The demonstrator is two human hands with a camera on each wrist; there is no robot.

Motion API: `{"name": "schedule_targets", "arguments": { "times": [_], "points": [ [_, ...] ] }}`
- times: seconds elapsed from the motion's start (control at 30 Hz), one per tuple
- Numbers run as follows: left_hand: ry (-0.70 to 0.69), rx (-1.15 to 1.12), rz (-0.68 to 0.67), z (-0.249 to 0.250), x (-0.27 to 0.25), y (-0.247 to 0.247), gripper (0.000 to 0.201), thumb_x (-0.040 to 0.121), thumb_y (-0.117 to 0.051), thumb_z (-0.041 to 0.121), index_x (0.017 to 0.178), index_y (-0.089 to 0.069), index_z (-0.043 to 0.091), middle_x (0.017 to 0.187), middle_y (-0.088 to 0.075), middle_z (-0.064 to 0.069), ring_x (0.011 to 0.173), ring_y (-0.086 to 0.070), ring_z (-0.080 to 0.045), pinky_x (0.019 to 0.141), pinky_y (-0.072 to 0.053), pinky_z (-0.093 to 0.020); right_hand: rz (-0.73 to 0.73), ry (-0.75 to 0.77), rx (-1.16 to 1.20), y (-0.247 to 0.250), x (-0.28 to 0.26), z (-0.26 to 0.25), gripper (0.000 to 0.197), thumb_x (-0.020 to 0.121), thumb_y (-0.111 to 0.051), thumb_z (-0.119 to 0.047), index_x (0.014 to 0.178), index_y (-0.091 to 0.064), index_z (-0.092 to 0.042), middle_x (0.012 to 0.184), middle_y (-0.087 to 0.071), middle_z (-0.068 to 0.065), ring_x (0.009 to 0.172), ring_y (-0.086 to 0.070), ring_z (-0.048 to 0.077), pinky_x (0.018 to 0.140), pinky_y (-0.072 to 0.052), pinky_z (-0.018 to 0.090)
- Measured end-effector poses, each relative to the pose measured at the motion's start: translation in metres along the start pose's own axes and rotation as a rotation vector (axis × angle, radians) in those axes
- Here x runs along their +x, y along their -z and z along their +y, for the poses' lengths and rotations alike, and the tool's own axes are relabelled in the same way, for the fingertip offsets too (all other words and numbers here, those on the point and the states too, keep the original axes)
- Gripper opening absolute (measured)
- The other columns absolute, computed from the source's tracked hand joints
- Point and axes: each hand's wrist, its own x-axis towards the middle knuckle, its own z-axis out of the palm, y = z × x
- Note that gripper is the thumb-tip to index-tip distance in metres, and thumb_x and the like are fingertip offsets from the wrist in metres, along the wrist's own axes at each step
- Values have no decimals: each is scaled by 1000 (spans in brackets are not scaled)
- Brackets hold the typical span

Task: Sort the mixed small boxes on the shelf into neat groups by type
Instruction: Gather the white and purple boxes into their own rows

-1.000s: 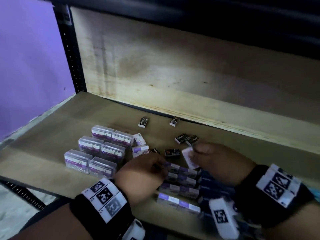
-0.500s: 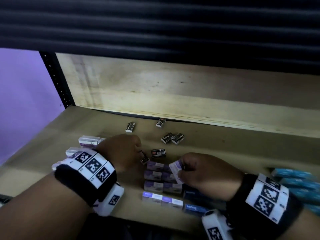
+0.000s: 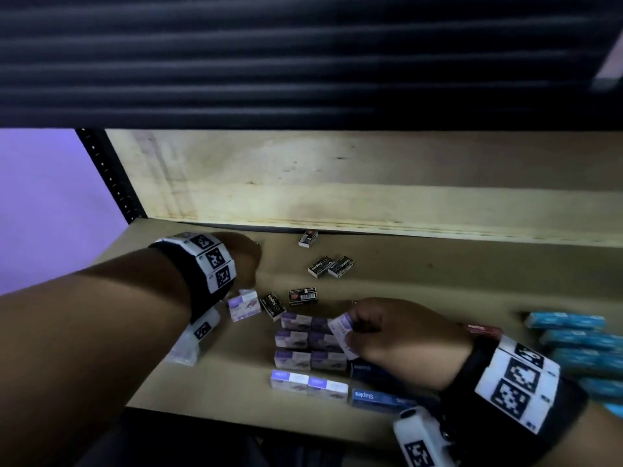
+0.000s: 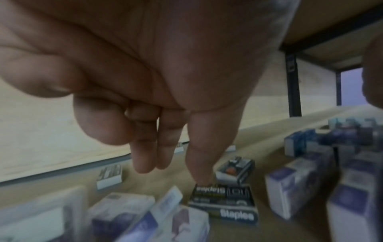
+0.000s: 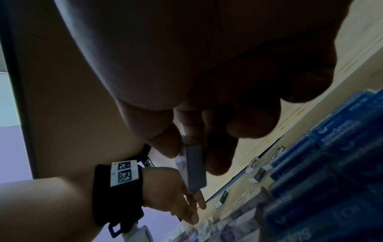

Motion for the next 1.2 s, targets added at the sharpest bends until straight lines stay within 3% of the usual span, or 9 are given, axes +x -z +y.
{"name": "schedule_targets", "arguments": {
  "times": [0.2,0.3,0.37,0.47,0.53,0.67,0.73,1.0,1.2],
  "points": [
    [-27,141,-124,9,24,-16,47,66,-68,48,43,-51,12,35,-46,6,39,-46,-15,45,-38,-17,24,-2,-30,3,-6,4,15,75,-54,-51,89,-61,-53,76,-63,-34,66,-57,-14,53,-39,11],
    [-42,216,-168,12,27,-14,24,62,-71,48,42,-63,35,33,-48,17,35,-49,-8,40,-33,-12,22,-8,-59,2,-7,7,16,78,-55,-50,93,-61,-49,77,-63,-33,66,-56,-14,51,-36,12],
    [-24,239,-160,15,25,-18,34,70,-71,42,45,-65,18,37,-54,10,42,-55,-9,45,-49,-20,21,-9,-56,2,-7,8,19,77,-54,-51,95,-62,-51,78,-62,-35,67,-56,-16,52,-38,9],
    [45,315,-127,20,14,-18,27,89,-61,33,87,-74,9,94,-73,-6,87,-71,-29,76,-60,-49,24,-19,-58,2,-8,10,20,75,-53,-52,93,-62,-52,79,-62,-36,68,-55,-17,52,-37,9],
    [32,268,-130,21,9,-16,36,94,-58,32,116,-70,5,124,-67,-10,109,-66,-30,89,-54,-44,34,-23,-65,1,-8,11,23,74,-52,-54,94,-61,-52,82,-62,-36,70,-55,-17,52,-36,11],
    [88,99,-101,15,13,-19,26,100,-51,24,102,-70,7,103,-70,-1,97,-66,-19,100,-51,-36,49,-30,-53,1,-9,13,26,71,-49,-57,94,-62,-50,84,-63,-34,71,-56,-15,55,-35,14],
    [134,12,-64,13,11,-22,39,105,-42,23,130,-59,0,134,-60,-9,124,-57,-24,109,-42,-35,50,-22,-40,1,-10,14,28,70,-47,-58,92,-62,-49,82,-64,-33,70,-57,-14,55,-35,15],
    [158,-506,180,35,-39,3,27,98,-55,32,116,-67,16,115,-66,-7,106,-62,-25,85,-46,-29,47,-28,-21,0,-7,17,27,73,-50,-53,96,-64,-47,79,-66,-28,67,-59,-9,57,-41,20],
    [25,-1348,222,62,-82,-29,18,95,-65,25,80,-66,15,62,-67,-2,47,-60,-15,43,-32,-18,77,-52,25,-1,-7,20,25,70,-48,-56,92,-61,-52,78,-68,-24,66,-61,-6,60,-47,24]
  ]
}}
